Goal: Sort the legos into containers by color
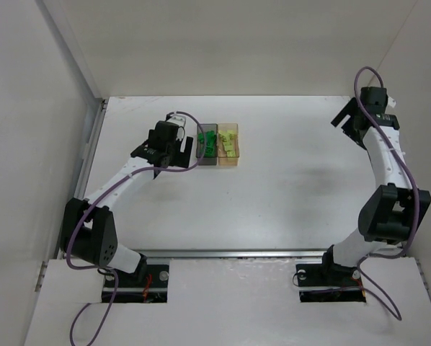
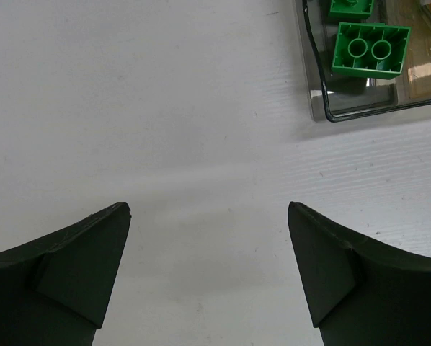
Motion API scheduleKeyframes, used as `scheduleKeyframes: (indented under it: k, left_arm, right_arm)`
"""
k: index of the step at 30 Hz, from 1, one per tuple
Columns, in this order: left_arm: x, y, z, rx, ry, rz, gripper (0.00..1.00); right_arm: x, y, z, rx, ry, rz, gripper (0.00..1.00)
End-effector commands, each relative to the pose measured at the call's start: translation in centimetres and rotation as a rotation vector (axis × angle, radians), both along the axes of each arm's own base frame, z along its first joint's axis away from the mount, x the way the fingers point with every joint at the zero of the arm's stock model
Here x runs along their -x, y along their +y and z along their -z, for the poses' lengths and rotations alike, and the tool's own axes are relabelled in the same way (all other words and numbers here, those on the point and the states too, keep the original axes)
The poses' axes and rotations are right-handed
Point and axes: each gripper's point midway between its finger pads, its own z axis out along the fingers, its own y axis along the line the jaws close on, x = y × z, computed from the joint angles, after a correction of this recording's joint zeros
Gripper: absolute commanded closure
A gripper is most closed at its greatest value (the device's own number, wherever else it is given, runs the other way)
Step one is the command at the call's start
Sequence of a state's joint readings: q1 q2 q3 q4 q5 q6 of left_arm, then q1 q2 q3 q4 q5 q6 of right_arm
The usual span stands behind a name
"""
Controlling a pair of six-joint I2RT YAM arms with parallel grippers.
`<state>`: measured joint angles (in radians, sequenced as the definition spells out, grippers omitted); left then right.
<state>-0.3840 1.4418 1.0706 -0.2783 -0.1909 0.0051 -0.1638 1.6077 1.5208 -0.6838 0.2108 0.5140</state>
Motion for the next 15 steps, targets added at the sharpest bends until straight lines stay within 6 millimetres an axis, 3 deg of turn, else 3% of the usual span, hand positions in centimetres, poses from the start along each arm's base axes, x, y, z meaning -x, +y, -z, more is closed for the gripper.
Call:
scheduleKeyframes:
  k: [1,7,15]
  left_arm:
    - [-0.2,0.6,-1.8,0.019,-0.063,-0.047,0.11]
    - [-0.6,2.5,-1.8,-0.003,-0.083,-0.143,0.05]
    - [-0.3,2.7,-1.3,-0.014,-0.074,-0.149,0.04]
  right_arm:
    - [1.5,1.3,-3.5,0.026,-0.077,-0.007,0.00]
    - [2.1,1.3,-4.2,0.044,-0.108,-0.019,0.00]
    - [2.0,2.1,-5.4,0.039,-0.173,-0.078,0.00]
